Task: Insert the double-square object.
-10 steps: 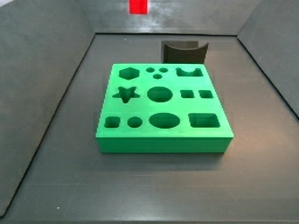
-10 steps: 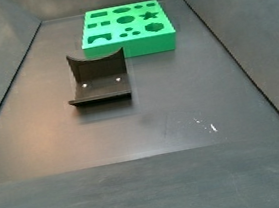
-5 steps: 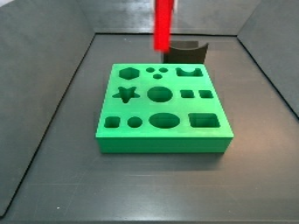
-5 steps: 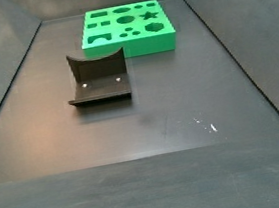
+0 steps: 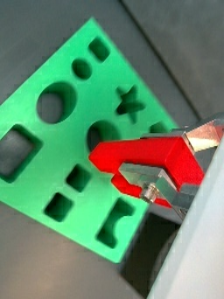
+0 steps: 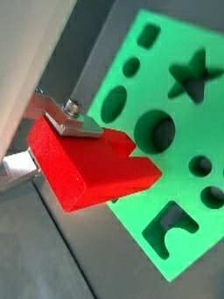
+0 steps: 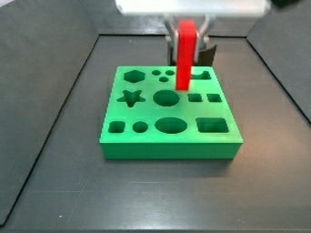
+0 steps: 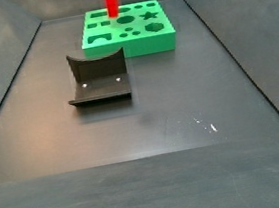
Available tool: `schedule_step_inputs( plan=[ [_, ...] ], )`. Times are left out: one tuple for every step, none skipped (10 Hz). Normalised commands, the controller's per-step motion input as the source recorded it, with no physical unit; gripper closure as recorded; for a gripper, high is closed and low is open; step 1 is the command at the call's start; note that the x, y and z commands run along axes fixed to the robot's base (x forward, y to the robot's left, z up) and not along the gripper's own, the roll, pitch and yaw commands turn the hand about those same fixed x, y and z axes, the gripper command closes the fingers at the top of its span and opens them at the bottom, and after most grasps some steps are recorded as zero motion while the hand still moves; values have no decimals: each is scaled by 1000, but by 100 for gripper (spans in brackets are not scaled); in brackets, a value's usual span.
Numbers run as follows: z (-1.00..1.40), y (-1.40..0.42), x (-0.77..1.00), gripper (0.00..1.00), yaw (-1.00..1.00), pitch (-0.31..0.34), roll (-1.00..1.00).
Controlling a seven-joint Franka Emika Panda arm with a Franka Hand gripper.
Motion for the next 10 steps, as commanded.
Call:
schedule_step_inputs(
  plan=[
    [-191,0,540,100,-554,0,-4],
    [0,0,377,100,-386,76,-66],
    [0,0,0,100,-49,0,0],
    [-209,0,94,100,-786,-114,59],
    [-251,0,0,100,-1000,-46,101],
    [-154,0,0,100,-1000,-23,73],
    [-49,0,143,100,-906,-11,41],
    [-71,0,211,100,-846,0,60],
    [-23,0,169,100,-874,0,51],
    [0,0,0,100,-997,0,106]
  ],
)
